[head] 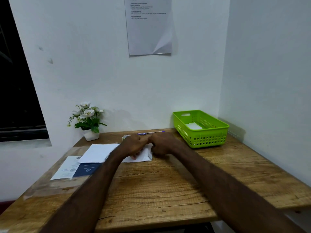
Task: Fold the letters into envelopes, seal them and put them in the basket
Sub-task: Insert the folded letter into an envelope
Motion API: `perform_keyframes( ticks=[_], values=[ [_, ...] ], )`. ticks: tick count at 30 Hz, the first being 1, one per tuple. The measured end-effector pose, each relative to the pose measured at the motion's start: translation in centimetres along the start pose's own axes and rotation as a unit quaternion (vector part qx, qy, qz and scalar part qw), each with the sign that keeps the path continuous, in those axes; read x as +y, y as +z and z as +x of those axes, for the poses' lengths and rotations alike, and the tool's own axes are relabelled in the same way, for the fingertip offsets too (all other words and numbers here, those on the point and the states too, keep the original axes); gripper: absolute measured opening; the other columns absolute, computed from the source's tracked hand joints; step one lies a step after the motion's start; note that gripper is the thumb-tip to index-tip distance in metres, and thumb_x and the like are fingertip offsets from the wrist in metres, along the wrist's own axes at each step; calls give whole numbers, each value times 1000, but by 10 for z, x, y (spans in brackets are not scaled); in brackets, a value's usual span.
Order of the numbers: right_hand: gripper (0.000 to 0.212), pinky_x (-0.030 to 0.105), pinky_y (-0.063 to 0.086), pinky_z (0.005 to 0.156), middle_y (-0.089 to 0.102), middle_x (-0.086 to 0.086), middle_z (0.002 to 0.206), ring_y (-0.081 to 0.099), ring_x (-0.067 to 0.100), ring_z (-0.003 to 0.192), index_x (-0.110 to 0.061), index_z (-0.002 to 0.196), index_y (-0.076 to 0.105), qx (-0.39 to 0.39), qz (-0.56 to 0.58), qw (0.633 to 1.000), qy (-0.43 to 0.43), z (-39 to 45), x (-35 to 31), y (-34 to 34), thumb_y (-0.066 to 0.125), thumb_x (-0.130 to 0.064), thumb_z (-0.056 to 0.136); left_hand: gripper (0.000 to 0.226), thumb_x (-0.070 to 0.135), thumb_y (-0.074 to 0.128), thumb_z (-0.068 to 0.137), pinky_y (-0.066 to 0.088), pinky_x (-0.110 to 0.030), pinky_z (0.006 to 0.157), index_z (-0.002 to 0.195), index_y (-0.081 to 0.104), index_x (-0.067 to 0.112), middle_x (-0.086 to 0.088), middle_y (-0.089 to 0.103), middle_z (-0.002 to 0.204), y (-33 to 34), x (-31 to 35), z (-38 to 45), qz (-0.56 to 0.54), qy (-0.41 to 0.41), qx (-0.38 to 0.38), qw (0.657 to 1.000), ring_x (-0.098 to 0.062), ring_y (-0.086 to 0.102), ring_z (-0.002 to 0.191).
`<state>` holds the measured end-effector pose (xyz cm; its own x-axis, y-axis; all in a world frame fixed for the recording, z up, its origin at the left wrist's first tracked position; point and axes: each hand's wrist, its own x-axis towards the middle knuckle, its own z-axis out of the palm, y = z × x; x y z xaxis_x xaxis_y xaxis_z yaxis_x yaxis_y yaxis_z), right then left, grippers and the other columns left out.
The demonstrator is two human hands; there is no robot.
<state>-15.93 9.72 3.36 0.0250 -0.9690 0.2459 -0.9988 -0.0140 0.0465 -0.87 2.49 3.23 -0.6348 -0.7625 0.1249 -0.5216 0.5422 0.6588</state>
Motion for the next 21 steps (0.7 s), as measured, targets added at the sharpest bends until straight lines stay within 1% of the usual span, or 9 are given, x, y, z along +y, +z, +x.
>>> perform_keyframes(
  ticks=[1,3,7,9,12,15,17,19,21],
  values=[
    [35,34,48,86,67,1,127,61,24,117,-28,123,66,-14,-8,1000,3,-1,-1,0,58,-23,89,56,51,48,102,54,-29,46,90,72,2,-22,73,88,0,0,0,2,0,1,1000,-25,69,66],
    [32,34,48,86,67,1,129,61,24,119,-28,121,67,-34,-21,999,7,-1,-2,-3,56,-25,92,50,49,48,102,54,-29,46,83,71,9,-19,72,83,0,-2,1,10,2,2,1000,-28,71,68],
    [22,36,52,82,69,3,120,64,26,112,-21,110,67,-49,-56,997,14,4,-10,-4,61,-28,90,45,41,49,101,52,-30,50,66,62,16,-16,73,78,2,-8,6,34,11,4,999,-32,73,70],
    [23,36,52,80,70,3,119,65,26,110,-19,110,67,-48,-69,996,18,6,-12,-3,62,-29,90,46,41,48,101,51,-32,55,62,59,19,-14,72,76,2,-9,8,45,18,3,999,-31,72,70],
    [22,38,54,83,70,4,118,65,26,109,-18,108,67,-42,-57,997,16,5,-8,-2,58,-29,91,46,40,47,103,49,-31,58,61,56,23,-6,66,69,2,-10,8,47,22,2,999,-23,66,64],
    [24,35,53,84,71,3,116,65,25,107,-21,108,70,-45,-14,999,24,4,-2,-2,59,-34,91,46,41,49,101,50,-37,61,59,53,21,-7,65,67,1,-13,10,46,14,8,999,-23,64,62],
    [27,30,49,78,72,0,110,66,21,103,-24,107,73,-58,37,997,40,2,-1,-3,65,-40,86,44,41,51,98,53,-39,63,61,53,17,-13,67,70,0,-15,12,50,7,8,999,-26,65,63],
    [27,26,50,67,75,-1,91,71,19,89,-24,100,77,-63,108,990,64,-2,1,-7,69,-43,83,41,37,52,97,54,-38,62,63,55,13,-19,70,74,0,-16,13,52,1,7,999,-26,66,62],
    [26,26,56,54,75,4,73,74,21,68,-17,89,77,-66,191,975,94,-6,2,-11,70,-41,82,37,34,53,96,53,-35,60,67,59,11,-18,71,74,0,-18,15,51,-2,3,999,-25,66,59]
  ],
)
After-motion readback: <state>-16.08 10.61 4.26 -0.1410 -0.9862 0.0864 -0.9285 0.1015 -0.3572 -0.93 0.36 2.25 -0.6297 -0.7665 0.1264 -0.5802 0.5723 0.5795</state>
